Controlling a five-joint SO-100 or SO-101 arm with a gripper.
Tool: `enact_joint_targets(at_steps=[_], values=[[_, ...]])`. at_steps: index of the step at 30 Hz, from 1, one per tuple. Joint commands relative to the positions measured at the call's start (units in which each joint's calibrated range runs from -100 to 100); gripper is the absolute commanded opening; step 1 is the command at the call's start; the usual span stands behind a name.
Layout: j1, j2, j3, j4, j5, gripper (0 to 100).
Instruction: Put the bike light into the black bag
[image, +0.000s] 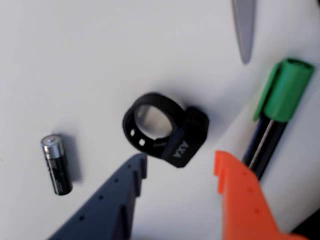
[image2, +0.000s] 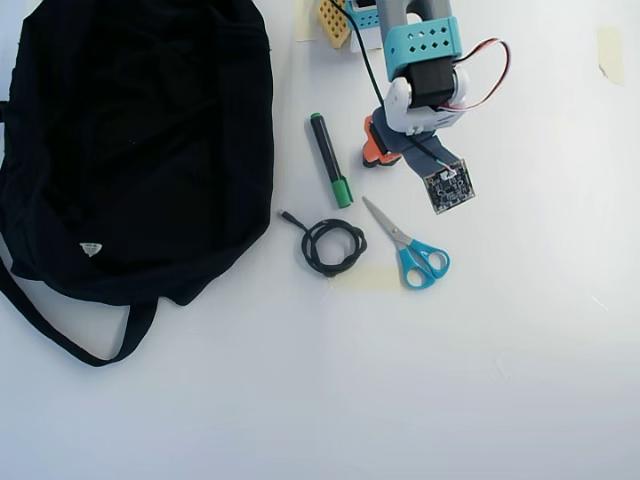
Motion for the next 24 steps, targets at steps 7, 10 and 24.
enact_joint_targets(at_steps=[7,10,24], values=[[-0.48,-0.62,2.93,-2.54,-0.22,18],[-0.55,-1.2,6.35,-7.28,-0.22,18],[-1.0,-1.12,9.13,-10.72,-0.22,39]])
